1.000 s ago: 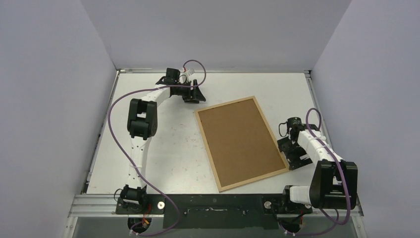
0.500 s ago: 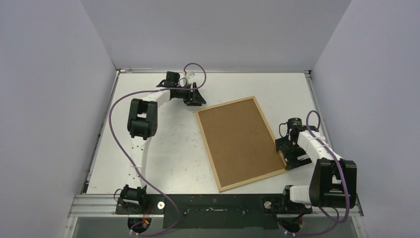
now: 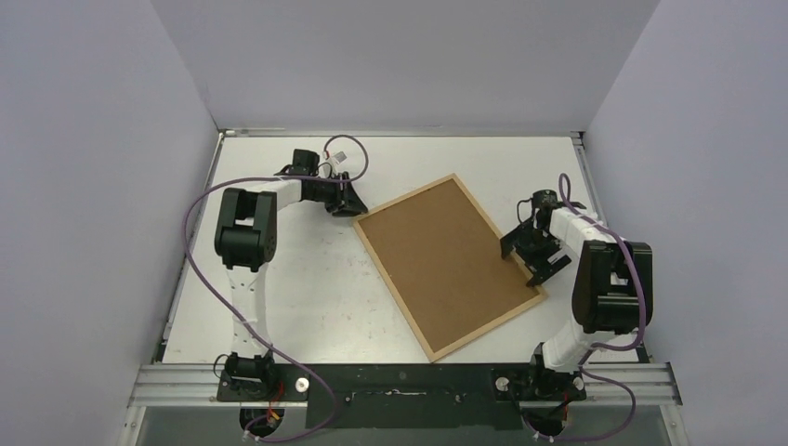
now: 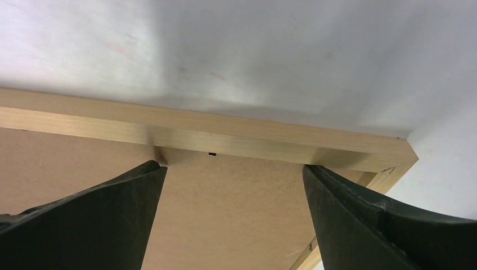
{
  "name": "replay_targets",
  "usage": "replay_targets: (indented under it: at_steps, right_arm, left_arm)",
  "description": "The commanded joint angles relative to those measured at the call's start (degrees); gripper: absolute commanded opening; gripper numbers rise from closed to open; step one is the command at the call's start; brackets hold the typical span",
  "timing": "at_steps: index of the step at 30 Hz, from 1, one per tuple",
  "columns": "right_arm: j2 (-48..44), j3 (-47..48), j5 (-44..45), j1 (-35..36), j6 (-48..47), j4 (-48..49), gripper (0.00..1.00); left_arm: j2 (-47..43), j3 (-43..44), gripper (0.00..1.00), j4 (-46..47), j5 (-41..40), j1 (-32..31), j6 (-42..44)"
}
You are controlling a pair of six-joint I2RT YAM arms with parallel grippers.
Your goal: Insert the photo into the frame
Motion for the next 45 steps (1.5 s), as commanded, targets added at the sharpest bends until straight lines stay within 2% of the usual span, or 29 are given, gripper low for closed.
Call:
replay_targets:
  at_steps: [1, 6, 11, 19, 23, 27, 32, 36, 38, 41, 45]
  right_arm:
    - [7.7, 2.9, -2.7, 0.3, -5.7, 27.0, 0.98]
    - [13.6, 8.6, -6.3, 0.8, -11.2, 28.2, 0.97]
    - [17.6, 15.2, -5.2, 1.9, -18.7, 27.7, 0.97]
    - [28.1, 30.0, -7.1, 3.2, -30.6, 23.0, 0.96]
    - [26.6, 33.4, -3.8, 4.7, -32.8, 21.5, 0.96]
    - [23.4, 39.3, -2.3, 6.1, -29.7, 11.2, 0.93]
    - [17.6, 39.8, -1.9, 11.2, -26.9, 5.0, 0.92]
    - [15.4, 36.8, -2.2, 16.9, -25.5, 5.1, 0.92]
    - [15.0, 35.8, -2.6, 20.1, -24.6, 6.0, 0.92]
    - [15.6, 35.7, -4.3, 23.8, -23.8, 7.4, 0.91]
    - [17.7, 37.8, -4.3, 28.4, -23.4, 7.0, 0.89]
  left_arm:
    - [-8.4, -6.2, 0.35, -2.5, -4.7, 0.3, 2.4]
    - [-14.1, -13.4, 0.35, -0.6, -6.1, 0.2, 1.9]
    - [-19.2, -19.6, 0.34, 0.2, -7.1, 0.1, 1.7]
    - [-27.5, -28.1, 0.34, -0.9, -8.6, -2.8, 1.4]
    - [-32.2, -31.7, 0.34, -2.1, -9.7, -5.6, 2.8]
    - [-35.8, -33.8, 0.36, -1.8, -10.8, -6.0, 2.8]
    - [-38.8, -32.8, 0.45, -2.5, -14.9, -3.5, 1.7]
    - [-36.7, -29.2, 0.61, -2.4, -20.7, -3.1, 1.1]
    - [-32.2, -25.2, 0.61, -3.2, -20.7, -3.4, 1.1]
    - [-26.2, -19.4, 0.57, -7.4, -22.7, -4.2, 0.6]
    - [-21.7, -16.3, 0.51, -9.8, -24.9, -4.9, -0.4]
